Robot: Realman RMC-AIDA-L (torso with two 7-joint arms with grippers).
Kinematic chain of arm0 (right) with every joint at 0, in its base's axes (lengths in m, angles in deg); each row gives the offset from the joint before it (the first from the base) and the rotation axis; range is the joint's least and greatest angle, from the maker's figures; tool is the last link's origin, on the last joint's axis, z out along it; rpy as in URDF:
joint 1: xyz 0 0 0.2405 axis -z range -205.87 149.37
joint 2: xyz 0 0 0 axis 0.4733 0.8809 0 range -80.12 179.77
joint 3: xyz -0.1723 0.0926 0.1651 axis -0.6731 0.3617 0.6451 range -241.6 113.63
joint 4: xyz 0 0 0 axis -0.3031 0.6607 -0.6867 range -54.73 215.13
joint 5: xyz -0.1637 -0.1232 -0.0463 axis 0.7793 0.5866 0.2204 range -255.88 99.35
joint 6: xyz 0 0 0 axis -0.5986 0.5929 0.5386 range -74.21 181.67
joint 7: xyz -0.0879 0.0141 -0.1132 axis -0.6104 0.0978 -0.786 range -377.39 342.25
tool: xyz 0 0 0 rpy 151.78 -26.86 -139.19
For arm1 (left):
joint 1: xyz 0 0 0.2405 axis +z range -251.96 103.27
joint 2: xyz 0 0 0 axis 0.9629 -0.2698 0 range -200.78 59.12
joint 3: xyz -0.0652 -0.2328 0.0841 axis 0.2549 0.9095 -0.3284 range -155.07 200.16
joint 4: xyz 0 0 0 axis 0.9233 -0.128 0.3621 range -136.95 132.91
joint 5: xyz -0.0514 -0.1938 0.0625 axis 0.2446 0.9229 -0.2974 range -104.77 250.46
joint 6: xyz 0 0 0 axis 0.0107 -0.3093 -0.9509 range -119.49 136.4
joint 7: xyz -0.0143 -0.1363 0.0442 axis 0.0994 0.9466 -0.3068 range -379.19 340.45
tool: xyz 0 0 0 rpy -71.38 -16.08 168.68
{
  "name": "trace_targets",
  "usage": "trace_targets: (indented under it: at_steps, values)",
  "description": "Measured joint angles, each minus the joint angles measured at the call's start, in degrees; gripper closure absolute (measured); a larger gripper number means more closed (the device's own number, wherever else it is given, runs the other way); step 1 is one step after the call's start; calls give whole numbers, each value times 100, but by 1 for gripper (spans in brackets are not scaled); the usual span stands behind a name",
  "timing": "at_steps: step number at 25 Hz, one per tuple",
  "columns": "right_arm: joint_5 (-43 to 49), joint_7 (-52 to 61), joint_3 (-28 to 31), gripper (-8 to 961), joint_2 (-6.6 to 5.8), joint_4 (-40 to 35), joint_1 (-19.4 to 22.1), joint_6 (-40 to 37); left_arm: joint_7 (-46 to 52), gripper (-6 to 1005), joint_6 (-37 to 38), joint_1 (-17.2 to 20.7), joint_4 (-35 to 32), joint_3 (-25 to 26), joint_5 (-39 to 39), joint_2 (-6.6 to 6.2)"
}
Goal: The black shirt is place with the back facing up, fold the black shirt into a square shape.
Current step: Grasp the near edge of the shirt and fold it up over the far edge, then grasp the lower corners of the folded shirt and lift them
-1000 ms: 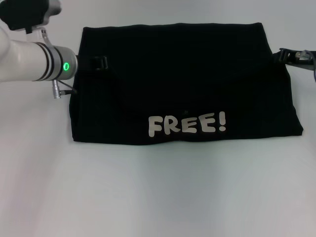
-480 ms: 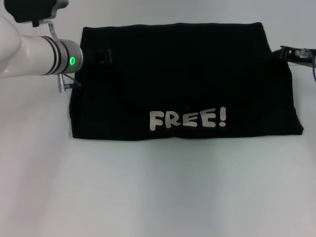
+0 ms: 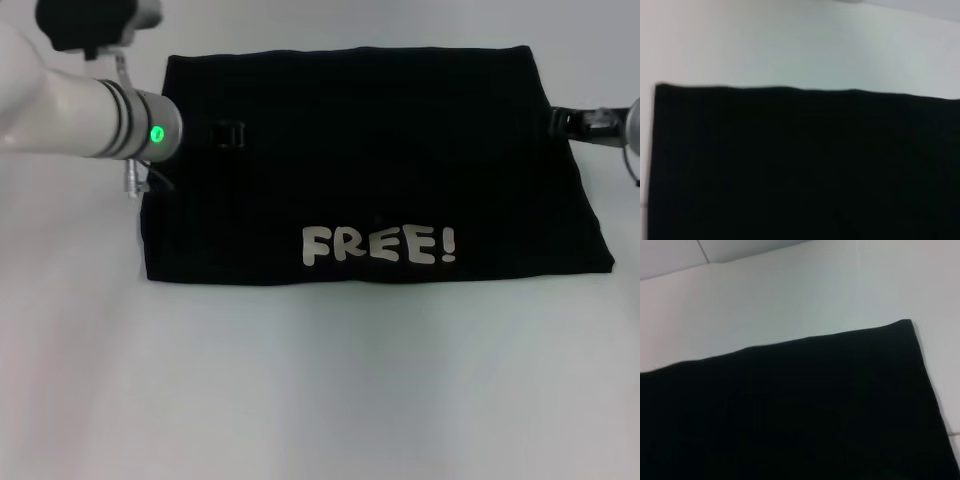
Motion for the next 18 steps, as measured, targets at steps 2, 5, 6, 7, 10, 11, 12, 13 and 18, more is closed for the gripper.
trace_targets:
  at_steps: [2, 5, 6, 7, 10, 11, 12, 13, 18]
  values:
    - [-15, 360, 13, 811, -146, -366, 117, -822, 181, 837, 822, 118, -341, 183, 11, -118]
    - [-27, 764, 17, 705, -381, -749, 228, -1884, 333, 701, 2684, 287, -702, 900, 9, -525]
    - [-23, 885, 20, 670, -462, -851, 265, -2171, 333, 655, 2684, 287, -702, 900, 9, -525]
    - [-17, 974, 22, 639, -523, -933, 302, -2350, 267, 610, 3025, 349, -783, 1102, 6, -597]
    - [2, 1155, 25, 548, -642, -1085, 379, -2706, -18, 467, 3625, 649, -1075, 1509, 13, -656]
    - [3, 1192, 28, 517, -672, -1112, 391, -2789, -96, 419, 3688, 748, -1140, 1570, 14, -651]
    - [6, 1249, 82, 486, -706, -1176, 409, -2959, -197, 371, 3707, 865, -1205, 1598, 14, -633]
    - [6, 1249, 82, 456, -706, -1176, 409, -2959, -339, 369, 3707, 969, -1261, 1601, 15, -604]
    - [14, 1307, 303, 287, -739, -1398, 383, -3341, -1255, 358, 3605, 1299, -1326, 1588, -9, -458]
